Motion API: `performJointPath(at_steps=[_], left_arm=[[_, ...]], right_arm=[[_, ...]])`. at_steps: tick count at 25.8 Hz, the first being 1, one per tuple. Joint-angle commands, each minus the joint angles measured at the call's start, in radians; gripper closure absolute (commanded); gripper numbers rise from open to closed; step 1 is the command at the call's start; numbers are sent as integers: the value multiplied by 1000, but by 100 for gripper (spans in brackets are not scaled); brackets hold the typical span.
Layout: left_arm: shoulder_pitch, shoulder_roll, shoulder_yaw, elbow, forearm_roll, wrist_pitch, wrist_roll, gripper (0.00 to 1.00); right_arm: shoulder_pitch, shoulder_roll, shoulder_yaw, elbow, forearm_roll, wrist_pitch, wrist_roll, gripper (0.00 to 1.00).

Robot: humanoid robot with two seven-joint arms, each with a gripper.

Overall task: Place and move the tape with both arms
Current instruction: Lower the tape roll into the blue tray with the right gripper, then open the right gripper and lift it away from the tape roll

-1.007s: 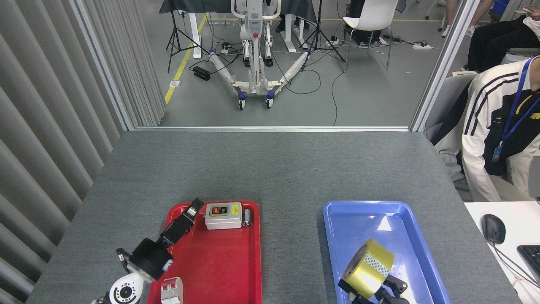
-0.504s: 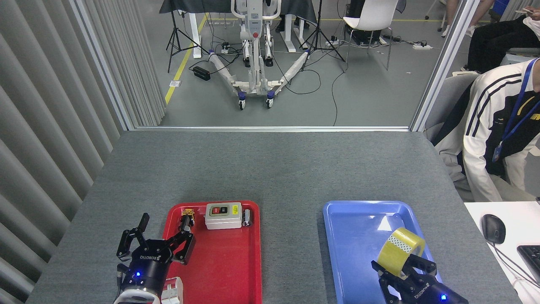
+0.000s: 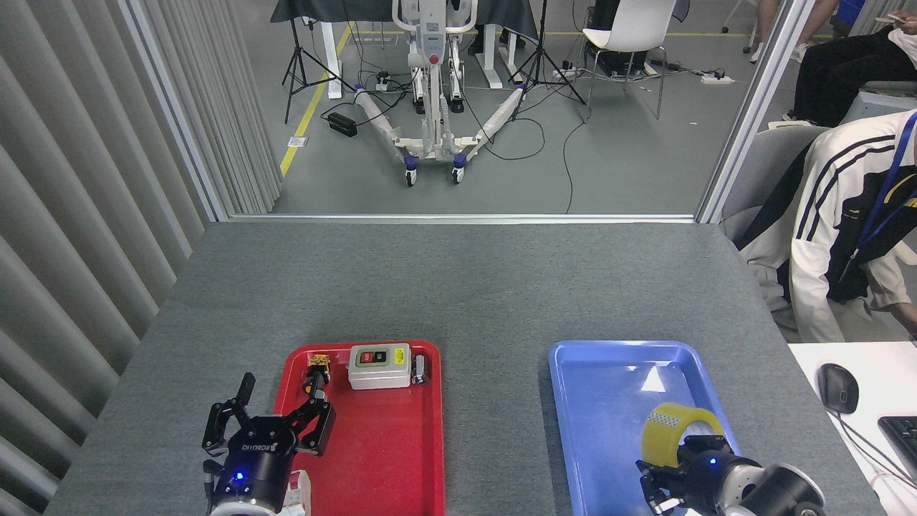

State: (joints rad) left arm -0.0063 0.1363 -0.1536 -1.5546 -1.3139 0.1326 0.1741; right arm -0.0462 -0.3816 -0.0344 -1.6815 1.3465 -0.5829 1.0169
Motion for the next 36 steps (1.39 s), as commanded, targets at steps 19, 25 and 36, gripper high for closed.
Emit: performJointPath(at_steps=[19,25,36], left_arm=[[-26,-7,-7,14,4,-48,8,0],[-40,2,-7,16,4,-77,5,0],[-49,11,-17,16,1,-130,-8,0]], right_arm=[[-38,27,41,82,0,334,-139,1],[6,32,1,71,-23,482,-414,1],[104,79,-7,65,-60,584,-1011,0]])
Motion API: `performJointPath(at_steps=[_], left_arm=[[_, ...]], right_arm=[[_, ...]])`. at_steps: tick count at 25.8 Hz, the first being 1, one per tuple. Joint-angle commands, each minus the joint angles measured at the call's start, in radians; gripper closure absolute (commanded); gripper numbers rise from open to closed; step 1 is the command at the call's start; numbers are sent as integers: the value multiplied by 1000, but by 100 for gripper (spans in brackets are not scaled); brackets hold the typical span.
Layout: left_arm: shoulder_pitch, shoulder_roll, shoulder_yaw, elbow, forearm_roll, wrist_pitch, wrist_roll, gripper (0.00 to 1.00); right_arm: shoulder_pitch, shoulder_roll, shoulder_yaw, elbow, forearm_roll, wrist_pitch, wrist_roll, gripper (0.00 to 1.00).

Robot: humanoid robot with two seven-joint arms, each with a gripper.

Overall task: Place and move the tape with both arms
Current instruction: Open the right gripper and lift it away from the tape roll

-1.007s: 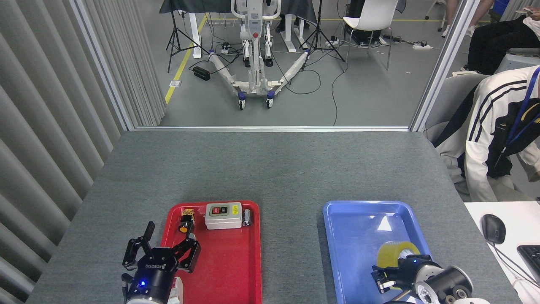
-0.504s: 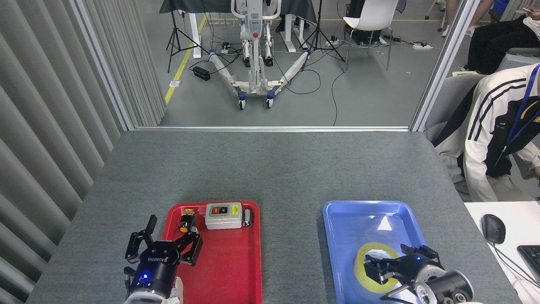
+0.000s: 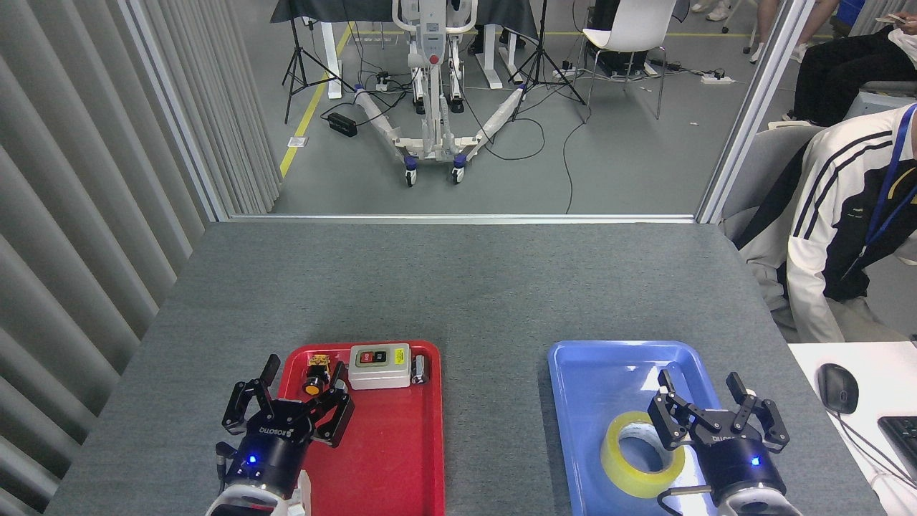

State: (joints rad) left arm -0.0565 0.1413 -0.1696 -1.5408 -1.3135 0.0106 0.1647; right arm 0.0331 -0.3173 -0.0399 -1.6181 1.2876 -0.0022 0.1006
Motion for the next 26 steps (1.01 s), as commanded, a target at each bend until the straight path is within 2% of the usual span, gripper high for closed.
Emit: performJointPath(at_steps=[1,8,26], left_arm=[[3,12,-1,2,0,-11,1,0],[-3,14,1,-2,3,-32,1,0],[-28,15,7,47,16,-55,-4,0]], right_arm=[[31,18,-2,1,2,5,-96,0],[60,50,-26,3,9,-4,-137,0],[73,38,-28,-13,2,-1,-151,0]])
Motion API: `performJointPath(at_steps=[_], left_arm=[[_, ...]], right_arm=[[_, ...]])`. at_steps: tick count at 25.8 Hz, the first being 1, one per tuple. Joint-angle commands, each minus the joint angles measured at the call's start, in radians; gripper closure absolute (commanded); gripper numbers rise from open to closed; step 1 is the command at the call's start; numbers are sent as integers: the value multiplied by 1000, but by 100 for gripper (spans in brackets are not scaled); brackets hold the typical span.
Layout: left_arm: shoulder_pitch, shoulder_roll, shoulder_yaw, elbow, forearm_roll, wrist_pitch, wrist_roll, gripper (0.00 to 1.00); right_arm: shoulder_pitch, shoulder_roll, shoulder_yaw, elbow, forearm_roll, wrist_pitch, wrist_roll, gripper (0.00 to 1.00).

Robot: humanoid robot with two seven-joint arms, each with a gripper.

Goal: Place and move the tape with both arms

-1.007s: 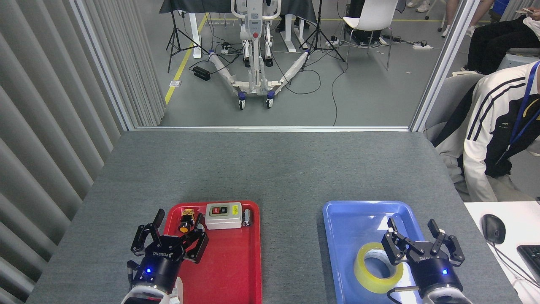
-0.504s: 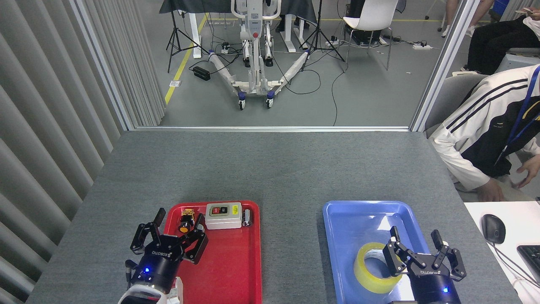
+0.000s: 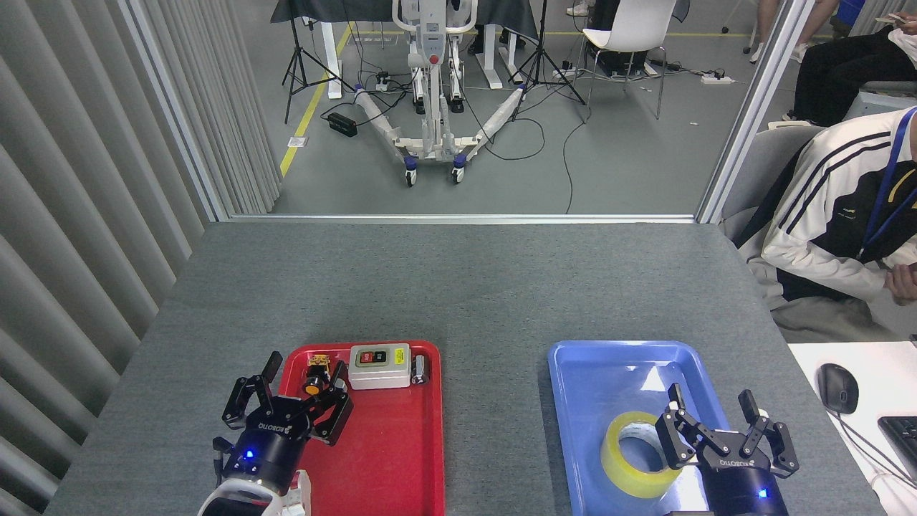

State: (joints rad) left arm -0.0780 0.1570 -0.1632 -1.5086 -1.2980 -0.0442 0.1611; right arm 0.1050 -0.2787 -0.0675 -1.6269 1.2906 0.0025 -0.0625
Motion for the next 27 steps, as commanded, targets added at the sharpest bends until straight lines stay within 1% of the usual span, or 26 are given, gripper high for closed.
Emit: performJointPath(at_steps=[1,20,27], left_arm=[[-13,-2,1,18,0,0,0,0],[-8,0,-1,13,0,-3,-2,0],[-8,-5,-1,13,0,-16,-69,0]], right_arm=[[1,0,2,-4,-1,-6,12,0],[-1,0,2,-7,-1,-7,10,0],[-1,-2,3,-7,-1,-7,10,0]])
